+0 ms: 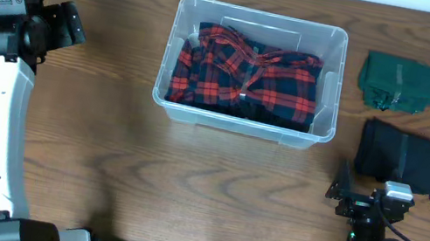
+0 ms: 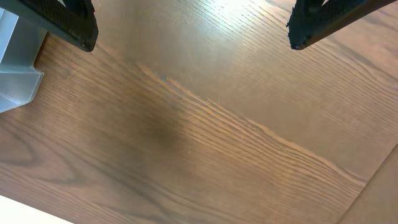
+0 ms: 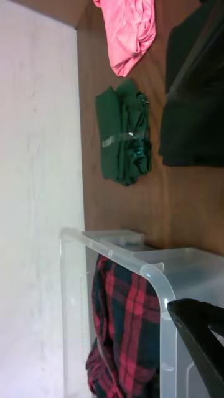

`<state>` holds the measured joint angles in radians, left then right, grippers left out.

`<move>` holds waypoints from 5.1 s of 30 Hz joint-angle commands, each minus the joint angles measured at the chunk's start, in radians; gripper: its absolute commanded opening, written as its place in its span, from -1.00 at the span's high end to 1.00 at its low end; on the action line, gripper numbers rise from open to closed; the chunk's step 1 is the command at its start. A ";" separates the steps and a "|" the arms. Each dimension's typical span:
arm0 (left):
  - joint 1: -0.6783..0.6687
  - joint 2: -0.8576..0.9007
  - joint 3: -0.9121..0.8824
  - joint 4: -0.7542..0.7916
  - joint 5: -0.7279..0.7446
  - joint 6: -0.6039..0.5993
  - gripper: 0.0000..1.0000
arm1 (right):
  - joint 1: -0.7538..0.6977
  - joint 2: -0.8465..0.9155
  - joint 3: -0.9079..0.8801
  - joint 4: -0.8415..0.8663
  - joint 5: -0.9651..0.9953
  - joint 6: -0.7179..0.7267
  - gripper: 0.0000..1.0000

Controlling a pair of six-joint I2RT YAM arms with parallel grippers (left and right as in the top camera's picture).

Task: Pack container
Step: 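Reach the right gripper to the folded green shirt and grasp it, then carry the green shirt into the bin with the right gripper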

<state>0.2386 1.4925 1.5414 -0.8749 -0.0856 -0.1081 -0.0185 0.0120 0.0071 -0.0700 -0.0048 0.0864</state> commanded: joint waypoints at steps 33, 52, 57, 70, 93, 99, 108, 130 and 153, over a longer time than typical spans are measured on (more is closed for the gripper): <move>0.002 0.005 -0.002 -0.004 -0.002 -0.002 -0.96 | -0.021 1.101 1.058 -0.192 0.154 0.044 -0.99; 0.002 0.005 -0.002 -0.004 -0.002 -0.002 -0.96 | -0.266 1.644 1.176 -0.295 -0.046 0.317 -0.94; 0.002 0.005 -0.002 -0.004 -0.002 -0.002 -0.96 | -0.266 1.753 1.176 -0.233 -0.038 0.481 -0.95; 0.002 0.005 -0.002 -0.004 -0.002 -0.002 -0.96 | -0.255 1.966 1.176 -0.082 -0.027 0.729 -0.99; 0.002 0.005 -0.002 -0.004 -0.002 -0.002 -0.96 | -0.256 2.047 1.176 0.159 -0.238 0.480 0.98; 0.002 0.005 -0.002 -0.004 -0.002 -0.002 -0.96 | -0.269 1.893 1.176 0.119 -0.337 0.410 0.98; 0.002 0.005 -0.002 -0.004 -0.002 -0.002 -0.96 | -0.270 1.483 1.177 -0.040 -0.306 0.281 0.97; 0.002 0.005 -0.002 -0.004 -0.002 -0.002 -0.96 | 0.343 1.657 1.176 0.306 -0.475 0.185 0.98; 0.002 0.005 -0.002 -0.004 -0.002 -0.002 -0.96 | 0.514 1.903 1.189 0.473 -0.558 0.216 0.98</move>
<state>0.2386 1.4940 1.5414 -0.8764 -0.0853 -0.1081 0.5148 1.9160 1.1770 0.4091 -0.4393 0.2966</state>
